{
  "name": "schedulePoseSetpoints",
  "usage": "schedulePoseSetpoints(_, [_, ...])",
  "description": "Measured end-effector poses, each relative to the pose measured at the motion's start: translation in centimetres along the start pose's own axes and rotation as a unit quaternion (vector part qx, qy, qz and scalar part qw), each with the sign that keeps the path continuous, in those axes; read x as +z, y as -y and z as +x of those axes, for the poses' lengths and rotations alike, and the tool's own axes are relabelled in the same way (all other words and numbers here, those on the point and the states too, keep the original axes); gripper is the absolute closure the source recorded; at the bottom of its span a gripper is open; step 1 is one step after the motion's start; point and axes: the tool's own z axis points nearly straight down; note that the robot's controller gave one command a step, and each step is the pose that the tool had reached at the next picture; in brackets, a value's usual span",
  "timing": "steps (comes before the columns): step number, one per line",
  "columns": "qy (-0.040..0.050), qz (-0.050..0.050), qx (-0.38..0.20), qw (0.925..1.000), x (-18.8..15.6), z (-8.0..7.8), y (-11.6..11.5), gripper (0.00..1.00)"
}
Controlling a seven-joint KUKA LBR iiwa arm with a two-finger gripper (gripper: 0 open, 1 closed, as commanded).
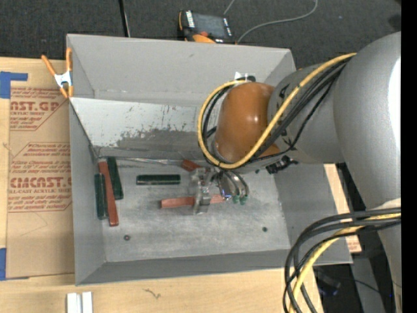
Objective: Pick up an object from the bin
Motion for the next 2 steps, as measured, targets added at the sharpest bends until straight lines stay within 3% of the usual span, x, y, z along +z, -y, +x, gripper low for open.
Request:
schedulePoseSetpoints(1, [0.0009, 0.0, 0.0, 1.0, -3.7, -0.1, 0.0, 1.0])
schedulePoseSetpoints(2, [0.0003, 0.0, 0.0, 1.0, -5.1, -0.2, -0.1, 1.0])
